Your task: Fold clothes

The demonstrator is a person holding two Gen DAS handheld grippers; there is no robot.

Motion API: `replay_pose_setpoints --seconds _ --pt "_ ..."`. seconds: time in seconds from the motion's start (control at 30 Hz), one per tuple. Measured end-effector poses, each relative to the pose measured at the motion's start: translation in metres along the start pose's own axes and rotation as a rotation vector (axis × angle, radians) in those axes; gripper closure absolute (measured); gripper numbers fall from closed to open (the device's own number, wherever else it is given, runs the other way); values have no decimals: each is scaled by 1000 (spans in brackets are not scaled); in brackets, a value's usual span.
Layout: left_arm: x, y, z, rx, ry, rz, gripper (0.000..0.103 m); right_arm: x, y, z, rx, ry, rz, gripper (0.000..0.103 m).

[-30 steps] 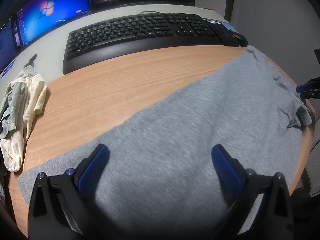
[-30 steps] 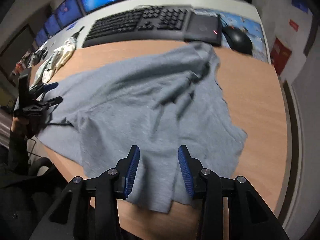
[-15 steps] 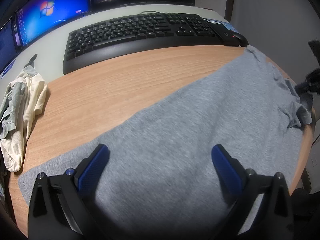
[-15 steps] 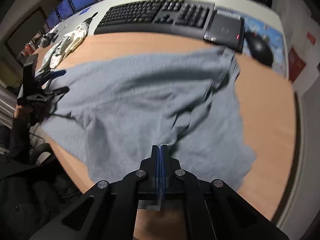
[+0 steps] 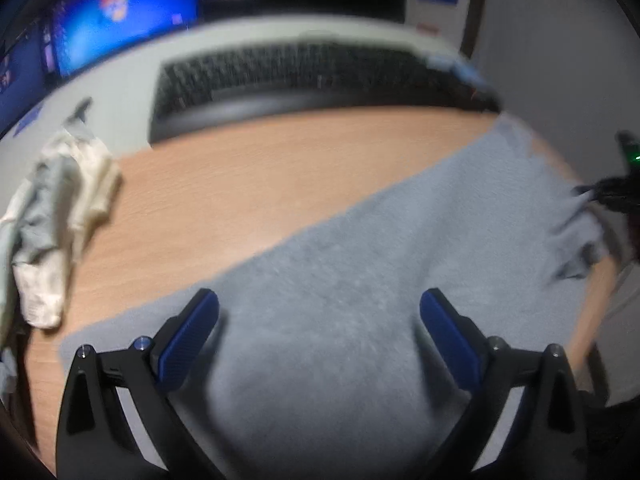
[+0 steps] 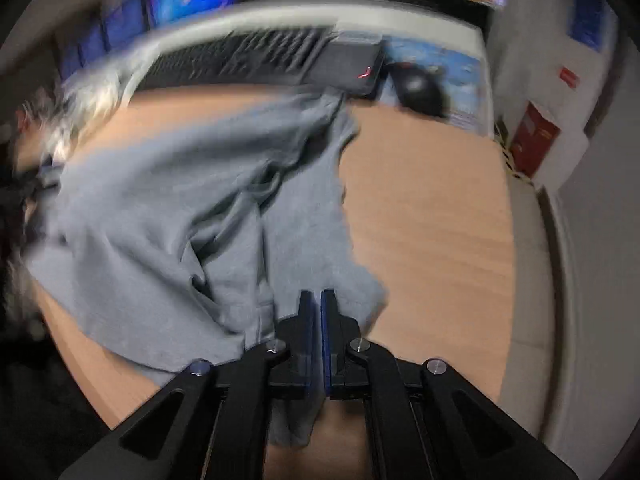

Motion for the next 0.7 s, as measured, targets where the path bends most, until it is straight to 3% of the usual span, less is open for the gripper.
replay_pose_setpoints --seconds 0.07,0.1,0.2,0.27,0.33,0.5,0.6,0.7 --pt "-2 -28 6 85 38 -28 0 2 -14 -14 -27 68 -47 96" --pt "-4 -40 8 128 67 -33 0 8 -24 -5 14 60 -78 96" --pt "-21 -47 17 242 118 26 0 17 -30 57 155 -51 -93 93" --pt "-34 -42 29 283 99 75 0 20 -15 101 219 -111 -45 93" --pt "-46 -39 43 298 56 106 0 16 10 127 276 -91 37 93" --pt "-66 -54 80 313 -73 142 0 10 39 141 177 -76 83 92" --pt "-64 -72 95 341 -94 130 0 19 32 160 182 -92 23 91" --pt "-68 -68 96 246 -138 152 0 33 27 198 258 -165 -30 84"
Point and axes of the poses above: each gripper's, at about its wrist camera, not at the fingertips, and y roughly the way its jaws point, z to its left, x to its top, the point moved 2 cm from there along y, roughly the way its jaws point, and after that the axes turned 6 degrees about -z, right-handed, at the moved point
